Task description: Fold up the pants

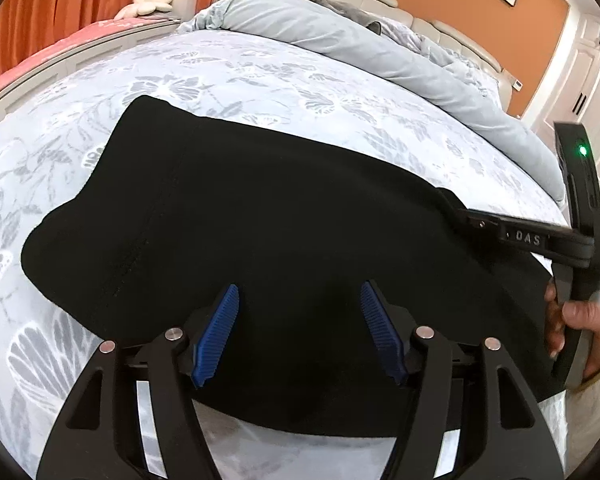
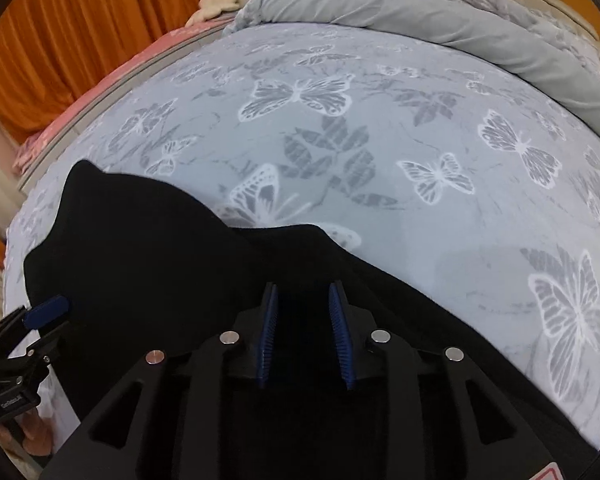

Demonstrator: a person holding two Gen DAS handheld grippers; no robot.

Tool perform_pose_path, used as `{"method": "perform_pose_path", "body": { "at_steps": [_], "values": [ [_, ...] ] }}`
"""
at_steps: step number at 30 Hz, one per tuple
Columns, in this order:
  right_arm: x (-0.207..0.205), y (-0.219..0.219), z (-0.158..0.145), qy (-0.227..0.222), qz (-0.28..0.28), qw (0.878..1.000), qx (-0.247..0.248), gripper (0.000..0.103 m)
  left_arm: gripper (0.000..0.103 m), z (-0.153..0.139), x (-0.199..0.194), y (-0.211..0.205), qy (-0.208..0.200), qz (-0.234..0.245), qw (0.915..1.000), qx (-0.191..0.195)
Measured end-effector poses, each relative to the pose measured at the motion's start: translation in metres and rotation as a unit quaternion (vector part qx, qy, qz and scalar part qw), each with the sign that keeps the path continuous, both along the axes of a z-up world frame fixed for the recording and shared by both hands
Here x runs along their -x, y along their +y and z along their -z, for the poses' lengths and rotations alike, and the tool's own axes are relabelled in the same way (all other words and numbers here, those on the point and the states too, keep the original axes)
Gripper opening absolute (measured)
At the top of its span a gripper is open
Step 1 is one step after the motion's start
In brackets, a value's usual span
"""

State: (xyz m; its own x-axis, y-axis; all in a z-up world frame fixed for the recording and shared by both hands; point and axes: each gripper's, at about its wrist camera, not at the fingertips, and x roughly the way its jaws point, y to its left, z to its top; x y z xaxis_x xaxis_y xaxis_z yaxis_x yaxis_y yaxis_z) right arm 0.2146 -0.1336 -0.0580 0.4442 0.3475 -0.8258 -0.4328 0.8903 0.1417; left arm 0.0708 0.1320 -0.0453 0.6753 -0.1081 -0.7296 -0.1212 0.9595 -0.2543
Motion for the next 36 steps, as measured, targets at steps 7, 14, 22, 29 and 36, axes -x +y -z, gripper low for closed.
{"method": "perform_pose_path", "body": {
  "at_steps": [7, 14, 22, 29, 36],
  "values": [
    [0.011, 0.009, 0.004, -0.018, -0.017, 0.999, 0.031, 0.067, 0.062, -0.001, -0.003, 0.008, 0.0, -0.017, 0.9999, 0.002],
    [-0.031, 0.016, -0.008, -0.034, 0.006, 0.999, -0.019, 0.004, 0.062, -0.01, 0.005, 0.015, -0.027, -0.052, 0.9981, -0.018],
    [-0.002, 0.013, -0.04, -0.065, 0.012, 0.997, -0.044, 0.045, 0.062, -0.025, 0.049, 0.076, -0.059, -0.104, 0.9912, 0.057],
    [0.058, -0.032, -0.049, -0.069, 0.04, 0.994, -0.076, 0.057, 0.061, 0.006, 0.072, 0.118, 0.0, -0.133, 0.9783, 0.159],
    [0.067, -0.071, -0.025, -0.037, 0.097, 0.99, -0.093, 0.057, 0.006, -0.006, 0.011, 0.146, -0.028, -0.104, 0.9777, 0.181]
  ]
}}
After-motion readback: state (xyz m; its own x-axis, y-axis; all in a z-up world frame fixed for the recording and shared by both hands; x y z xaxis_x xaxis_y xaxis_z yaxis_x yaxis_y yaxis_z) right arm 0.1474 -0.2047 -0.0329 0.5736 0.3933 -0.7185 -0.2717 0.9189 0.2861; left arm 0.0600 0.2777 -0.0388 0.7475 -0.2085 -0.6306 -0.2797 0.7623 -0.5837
